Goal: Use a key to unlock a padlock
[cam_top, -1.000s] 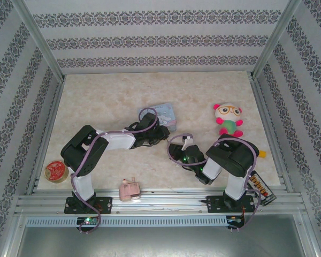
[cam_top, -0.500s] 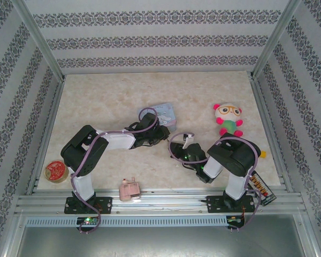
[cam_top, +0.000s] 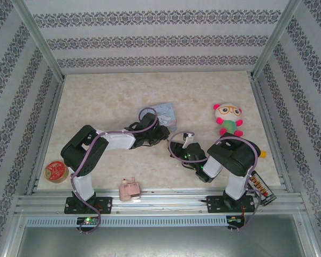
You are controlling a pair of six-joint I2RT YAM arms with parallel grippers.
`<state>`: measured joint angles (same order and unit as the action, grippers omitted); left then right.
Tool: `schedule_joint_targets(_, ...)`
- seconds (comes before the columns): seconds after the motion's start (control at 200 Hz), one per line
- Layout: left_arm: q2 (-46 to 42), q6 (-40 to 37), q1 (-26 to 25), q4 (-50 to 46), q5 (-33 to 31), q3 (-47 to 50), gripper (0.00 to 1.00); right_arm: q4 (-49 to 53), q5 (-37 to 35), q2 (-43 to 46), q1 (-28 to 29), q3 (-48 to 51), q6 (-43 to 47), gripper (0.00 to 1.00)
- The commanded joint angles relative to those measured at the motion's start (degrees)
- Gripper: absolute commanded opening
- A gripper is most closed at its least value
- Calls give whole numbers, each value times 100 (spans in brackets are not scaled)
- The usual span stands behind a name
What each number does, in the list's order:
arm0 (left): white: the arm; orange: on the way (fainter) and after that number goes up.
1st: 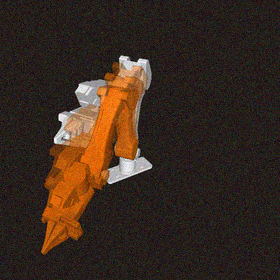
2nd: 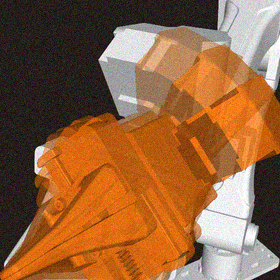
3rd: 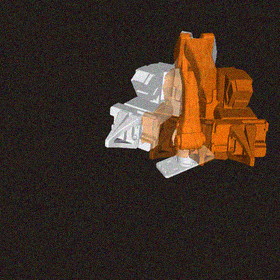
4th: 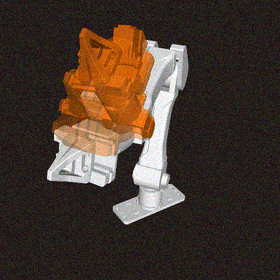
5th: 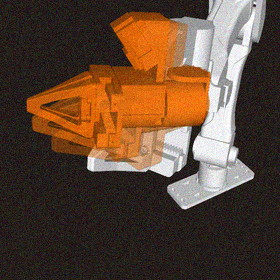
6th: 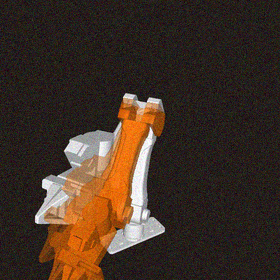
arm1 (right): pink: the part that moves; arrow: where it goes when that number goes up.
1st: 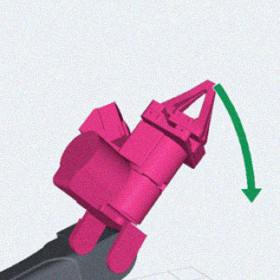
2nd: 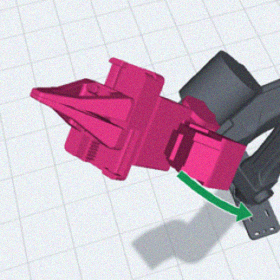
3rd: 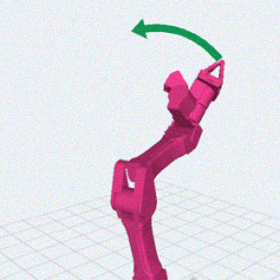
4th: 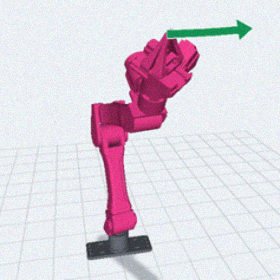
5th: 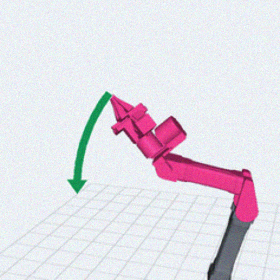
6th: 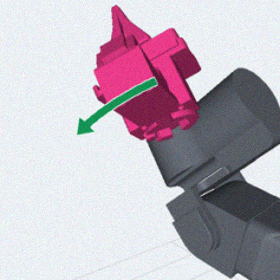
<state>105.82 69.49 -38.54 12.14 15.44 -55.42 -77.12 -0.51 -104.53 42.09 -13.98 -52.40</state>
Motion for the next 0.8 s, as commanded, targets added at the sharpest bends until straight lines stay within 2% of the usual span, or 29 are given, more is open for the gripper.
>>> schedule_joint_targets(0.0,167,385,5,-56,459,166,16,-220,55,-59,-54,-48,-29,0)
schedule_joint_targets(0.795,209,292,14,59,315,224,16,-220,318,-270,-200,-80,3,0)
